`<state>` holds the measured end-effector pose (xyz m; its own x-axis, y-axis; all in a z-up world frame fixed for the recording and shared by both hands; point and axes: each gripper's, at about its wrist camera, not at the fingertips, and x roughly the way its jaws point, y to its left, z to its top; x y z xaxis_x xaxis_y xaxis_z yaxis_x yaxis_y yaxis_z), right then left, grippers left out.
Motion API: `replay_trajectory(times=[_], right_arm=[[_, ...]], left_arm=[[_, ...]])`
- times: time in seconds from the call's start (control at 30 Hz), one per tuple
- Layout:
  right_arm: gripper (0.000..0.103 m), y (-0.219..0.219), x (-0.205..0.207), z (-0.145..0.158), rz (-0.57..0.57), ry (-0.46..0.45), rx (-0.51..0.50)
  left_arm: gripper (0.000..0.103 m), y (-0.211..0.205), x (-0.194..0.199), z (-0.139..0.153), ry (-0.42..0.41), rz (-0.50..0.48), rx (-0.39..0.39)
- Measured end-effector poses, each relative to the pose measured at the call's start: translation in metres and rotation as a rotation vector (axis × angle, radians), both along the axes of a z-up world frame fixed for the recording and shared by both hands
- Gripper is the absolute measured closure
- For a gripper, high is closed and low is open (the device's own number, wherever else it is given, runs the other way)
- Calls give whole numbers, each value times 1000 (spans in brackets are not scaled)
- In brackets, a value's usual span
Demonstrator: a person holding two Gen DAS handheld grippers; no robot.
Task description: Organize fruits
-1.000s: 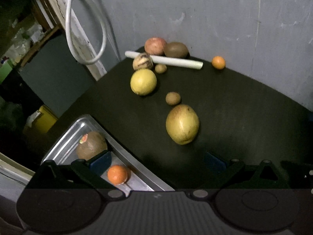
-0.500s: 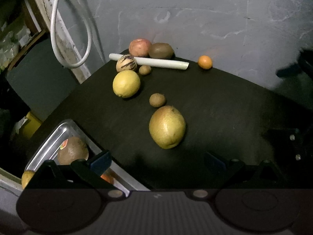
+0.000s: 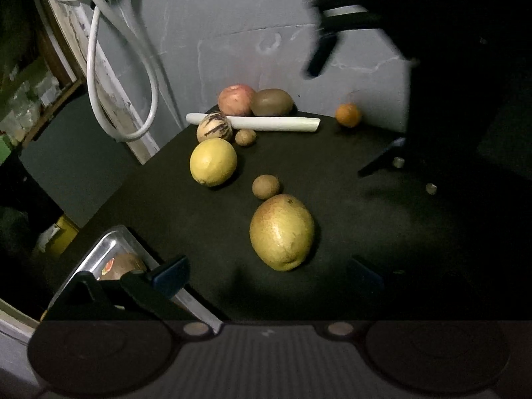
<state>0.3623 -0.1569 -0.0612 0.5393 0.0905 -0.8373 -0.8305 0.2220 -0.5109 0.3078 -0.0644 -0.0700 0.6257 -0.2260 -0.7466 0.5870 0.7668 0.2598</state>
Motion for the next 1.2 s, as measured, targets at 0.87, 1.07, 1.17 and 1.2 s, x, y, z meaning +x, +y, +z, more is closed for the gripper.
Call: replay_trajectory(times=[0.87,1.07,1.17,1.2], right_arm=[[57,39,82,-40,609,302,-284],[64,43,82,-44,642,320,-278],[66,44,82,-45,642,320,-273],[67,44,82,-45,641,321,-269]], left_arm=[[24,-9,24,-18,36,149,-157],[37,-8,30,-20,57,167,-190],[44,-9,30,-20,54,156,-194],[45,-9,30,-21,54,155,-195]])
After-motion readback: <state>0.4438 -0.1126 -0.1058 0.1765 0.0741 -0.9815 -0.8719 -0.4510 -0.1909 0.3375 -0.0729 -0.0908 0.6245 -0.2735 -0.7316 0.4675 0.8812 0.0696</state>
